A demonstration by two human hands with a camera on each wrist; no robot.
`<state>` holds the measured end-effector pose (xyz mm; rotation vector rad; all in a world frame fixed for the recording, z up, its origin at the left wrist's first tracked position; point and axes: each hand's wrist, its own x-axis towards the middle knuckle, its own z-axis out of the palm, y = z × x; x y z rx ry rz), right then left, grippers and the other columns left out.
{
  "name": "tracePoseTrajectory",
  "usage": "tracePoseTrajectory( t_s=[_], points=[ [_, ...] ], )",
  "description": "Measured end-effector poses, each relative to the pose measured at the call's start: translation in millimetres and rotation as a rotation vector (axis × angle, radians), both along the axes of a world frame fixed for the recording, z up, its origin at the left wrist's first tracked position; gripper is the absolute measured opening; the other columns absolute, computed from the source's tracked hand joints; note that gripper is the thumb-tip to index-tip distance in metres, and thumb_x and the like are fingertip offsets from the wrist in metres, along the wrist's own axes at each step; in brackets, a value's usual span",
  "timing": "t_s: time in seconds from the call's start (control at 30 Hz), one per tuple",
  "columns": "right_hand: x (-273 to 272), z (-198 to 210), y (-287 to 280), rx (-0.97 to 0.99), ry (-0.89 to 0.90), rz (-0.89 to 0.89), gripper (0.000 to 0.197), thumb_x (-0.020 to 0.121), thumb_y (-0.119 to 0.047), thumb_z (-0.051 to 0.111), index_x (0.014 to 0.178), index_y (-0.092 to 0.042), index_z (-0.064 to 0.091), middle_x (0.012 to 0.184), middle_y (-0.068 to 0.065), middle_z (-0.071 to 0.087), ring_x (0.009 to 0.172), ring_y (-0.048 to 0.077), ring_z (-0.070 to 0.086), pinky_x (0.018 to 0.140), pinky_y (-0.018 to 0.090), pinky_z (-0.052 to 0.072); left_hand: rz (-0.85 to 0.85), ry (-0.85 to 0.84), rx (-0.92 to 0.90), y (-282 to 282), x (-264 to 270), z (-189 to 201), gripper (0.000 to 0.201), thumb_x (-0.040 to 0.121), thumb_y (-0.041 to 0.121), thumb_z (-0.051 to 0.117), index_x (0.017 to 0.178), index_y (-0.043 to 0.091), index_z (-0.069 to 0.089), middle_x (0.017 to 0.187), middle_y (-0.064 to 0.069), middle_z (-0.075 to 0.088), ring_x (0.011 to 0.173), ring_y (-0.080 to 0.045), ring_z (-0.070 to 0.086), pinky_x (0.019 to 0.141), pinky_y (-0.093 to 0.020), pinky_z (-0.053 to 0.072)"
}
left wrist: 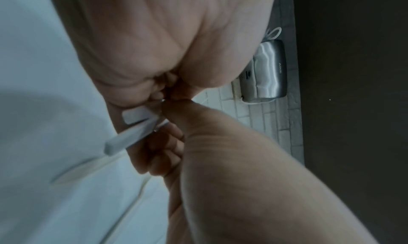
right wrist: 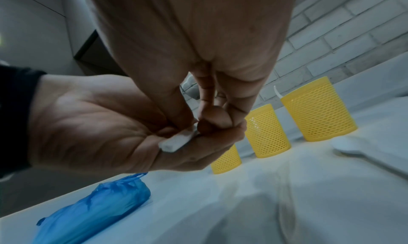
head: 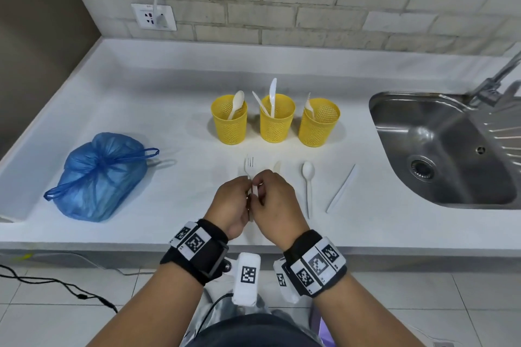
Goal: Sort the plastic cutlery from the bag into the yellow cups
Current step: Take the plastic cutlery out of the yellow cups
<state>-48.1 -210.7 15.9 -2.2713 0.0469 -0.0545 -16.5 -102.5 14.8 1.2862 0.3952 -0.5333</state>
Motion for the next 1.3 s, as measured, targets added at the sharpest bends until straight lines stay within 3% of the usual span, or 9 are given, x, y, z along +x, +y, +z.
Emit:
tracePoseTrajectory(
  t_s=[0.2, 0.3, 0.5, 0.67, 0.87, 0.97, 1.03, 1.17, 1.3],
  points=[
    [-19.7, -0.3, -34.4, -0.073, -0.012, 0.030, 0.015, 0.094, -0.019, 0.059, 0.107, -0.014, 0.064, 0.099, 0.002, 0.055, 0.097, 0.024, 0.057, 0.085, 0.040, 0.050, -0.006, -0.030, 0.104, -33.7, -16.8, 1.8, 0.024, 0.098, 0.007, 0.042, 0.082, 0.005, 0.060, 0.068, -0.013, 0.054, 0.060, -0.024, 0.049, 0.053, -0.032, 0.036],
    [-28.0, 0.5, -55.3, -0.059, -0.005, 0.049, 0.020, 0.095, -0.022, 0.057, 0.112, -0.016, 0.067, 0.106, 0.004, 0.055, 0.103, 0.026, 0.060, 0.092, 0.041, 0.051, -0.055, -0.080, 0.182, -48.6, -24.3, 3.4, 0.027, 0.099, 0.010, 0.039, 0.085, 0.002, 0.061, 0.069, -0.013, 0.057, 0.055, -0.022, 0.045, 0.051, -0.030, 0.033],
    [-32.0, 1.2, -109.2, -0.104, 0.040, -0.045, 0.020, 0.094, -0.022, 0.062, 0.113, -0.016, 0.065, 0.108, 0.003, 0.052, 0.096, 0.022, 0.062, 0.092, 0.035, 0.048, -0.165, -0.078, 0.386, -63.4, -19.2, 2.4, 0.034, 0.102, 0.044, 0.049, 0.090, 0.013, 0.057, 0.075, -0.003, 0.046, 0.058, -0.018, 0.041, 0.057, -0.030, 0.034],
    [-18.3, -11.0, -149.9, -0.142, 0.090, -0.197, 0.013, 0.093, -0.019, 0.064, 0.105, -0.014, 0.065, 0.099, 0.006, 0.060, 0.087, 0.020, 0.058, 0.086, 0.034, 0.048, -0.332, -0.322, 0.823, -63.8, -3.4, -8.8, 0.024, 0.095, 0.029, 0.063, 0.094, 0.012, 0.047, 0.090, 0.002, 0.052, 0.082, -0.020, 0.052, 0.065, -0.031, 0.037],
    [3.9, -26.6, -174.8, -0.160, 0.201, -0.353, 0.007, 0.093, -0.015, 0.058, 0.091, -0.013, 0.064, 0.086, 0.008, 0.070, 0.085, 0.030, 0.066, 0.072, 0.031, 0.049, -0.534, -0.525, 1.184, -68.9, 19.5, -32.1, 0.034, 0.096, 0.024, 0.060, 0.118, 0.001, 0.048, 0.120, -0.018, 0.055, 0.111, -0.035, 0.056, 0.087, -0.037, 0.043],
    [14.1, -32.6, -178.7, -0.189, 0.271, -0.391, 0.009, 0.095, -0.019, 0.058, 0.092, -0.012, 0.064, 0.098, 0.011, 0.069, 0.092, 0.033, 0.065, 0.075, 0.031, 0.048, -0.611, -0.515, 1.248, -71.0, 25.6, -37.2, 0.047, 0.096, 0.031, 0.063, 0.126, 0.001, 0.045, 0.126, -0.018, 0.055, 0.116, -0.035, 0.056, 0.090, -0.037, 0.044],
    [20.4, -35.9, -179.4, -0.209, 0.307, -0.400, 0.017, 0.096, -0.023, 0.060, 0.103, -0.008, 0.061, 0.107, 0.016, 0.068, 0.099, 0.037, 0.064, 0.082, 0.036, 0.052, -0.624, -0.506, 1.253, -71.5, 29.4, -38.7, 0.046, 0.096, 0.029, 0.065, 0.126, 0.002, 0.044, 0.126, -0.017, 0.056, 0.116, -0.035, 0.058, 0.084, -0.035, 0.042],
    [29.9, -42.9, -179.5, -0.217, 0.356, -0.409, 0.046, 0.095, -0.025, 0.066, 0.130, -0.002, 0.045, 0.121, 0.022, 0.062, 0.113, 0.042, 0.061, 0.092, 0.044, 0.052, -0.592, -0.478, 1.243, -69.9, 38.6, -33.4, 0.033, 0.090, 0.017, 0.065, 0.113, 0.005, 0.045, 0.115, -0.015, 0.063, 0.104, -0.037, 0.063, 0.072, -0.034, 0.039],
    [40.4, -44.3, -181.1, -0.235, 0.374, -0.431, 0.040, 0.095, -0.015, 0.063, 0.128, -0.002, 0.046, 0.123, 0.024, 0.062, 0.112, 0.043, 0.062, 0.091, 0.043, 0.053, -0.575, -0.438, 1.206, -65.1, 45.2, -25.7, 0.030, 0.086, 0.016, 0.065, 0.100, 0.010, 0.039, 0.104, -0.012, 0.062, 0.095, -0.037, 0.062, 0.070, -0.034, 0.041]
  ],
)
